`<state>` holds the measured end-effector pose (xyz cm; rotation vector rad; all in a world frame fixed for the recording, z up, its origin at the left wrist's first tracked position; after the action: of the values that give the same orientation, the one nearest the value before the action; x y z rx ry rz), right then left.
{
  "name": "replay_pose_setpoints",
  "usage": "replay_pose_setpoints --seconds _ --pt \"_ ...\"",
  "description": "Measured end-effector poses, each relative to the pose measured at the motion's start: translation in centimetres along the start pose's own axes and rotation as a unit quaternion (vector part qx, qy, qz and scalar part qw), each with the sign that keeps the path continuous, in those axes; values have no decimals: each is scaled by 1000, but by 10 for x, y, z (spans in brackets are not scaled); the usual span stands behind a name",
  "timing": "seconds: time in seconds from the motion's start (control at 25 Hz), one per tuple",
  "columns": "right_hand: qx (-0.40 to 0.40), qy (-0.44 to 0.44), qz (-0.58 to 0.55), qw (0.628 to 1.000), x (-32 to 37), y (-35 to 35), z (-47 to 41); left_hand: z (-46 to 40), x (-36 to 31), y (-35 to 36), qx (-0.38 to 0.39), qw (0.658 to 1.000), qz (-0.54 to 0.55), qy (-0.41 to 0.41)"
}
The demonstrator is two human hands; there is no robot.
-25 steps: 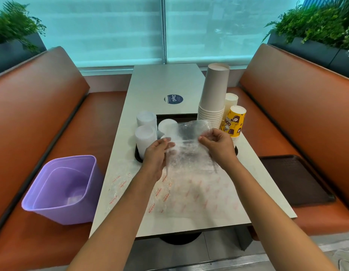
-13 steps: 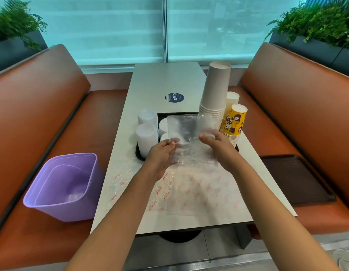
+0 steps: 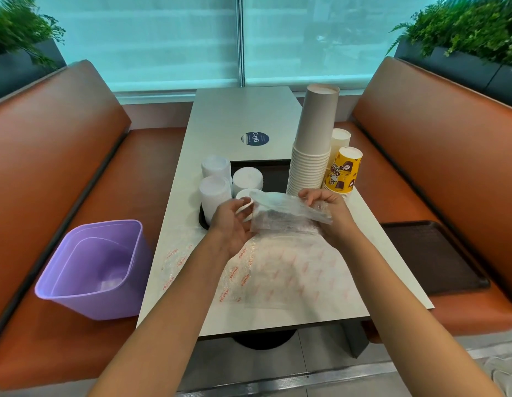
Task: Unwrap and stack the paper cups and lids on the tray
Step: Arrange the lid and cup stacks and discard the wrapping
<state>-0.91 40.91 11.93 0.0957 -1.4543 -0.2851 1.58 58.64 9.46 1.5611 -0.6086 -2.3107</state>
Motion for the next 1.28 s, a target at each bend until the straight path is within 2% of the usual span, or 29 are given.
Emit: replay_pose_setpoints --seconds 0.12,0.24,0.4,0.48,0.56,0.6,0.68,0.76,0.8,0.88,0.96,1.04,1.12,1.2,1.28 --pt "-15 -33 93 995 2 1 -1 4 -2 5 56 997 -11 -57" --pt "-41 -55 192 979 5 4 1 10 -4 13 107 988 -108 -36" --pt "-84 -45 219 971 4 -1 4 3 -5 5 54 974 -213 46" --pt "-138 -34 201 969 2 -14 5 0 -11 2 27 957 -272 101" --pt "-186 -65 192 961 10 -26 8 1 -18 3 15 931 -332 152" --pt "-182 -82 203 959 15 -25 8 2 -20 5 25 918 -357 171" --pt "-97 -67 280 953 21 -11 7 5 -21 15 87 890 -405 192" --pt "29 15 369 929 11 9 6 8 -20 27 167 868 -426 193" --pt "68 62 380 921 4 14 7 9 -20 32 192 867 -418 194" --pt "65 105 316 941 -5 14 7 8 -22 37 173 890 -366 207" --pt "-7 92 226 970 -6 9 5 5 -19 31 93 930 -297 194" --pt "-72 83 148 983 -11 2 2 4 -1 26 66 958 -255 114" --pt "-104 82 105 986 -16 0 0 6 20 26 102 972 -209 41" --pt "-103 97 79 987 -19 0 1 6 26 29 107 981 -155 37" --pt "-68 129 47 988 -20 2 3 4 22 27 73 981 -163 73"
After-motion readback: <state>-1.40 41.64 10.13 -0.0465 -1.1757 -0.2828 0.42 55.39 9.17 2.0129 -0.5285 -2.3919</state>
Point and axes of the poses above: each hand's wrist, its own z-axis away from the middle knuckle, its own y-axis out of the palm, x = y × z, the point moved 6 cm from there along -z, towards the middle knuckle, and after that the axes turned 10 degrees about y, right-handed, at the moved point
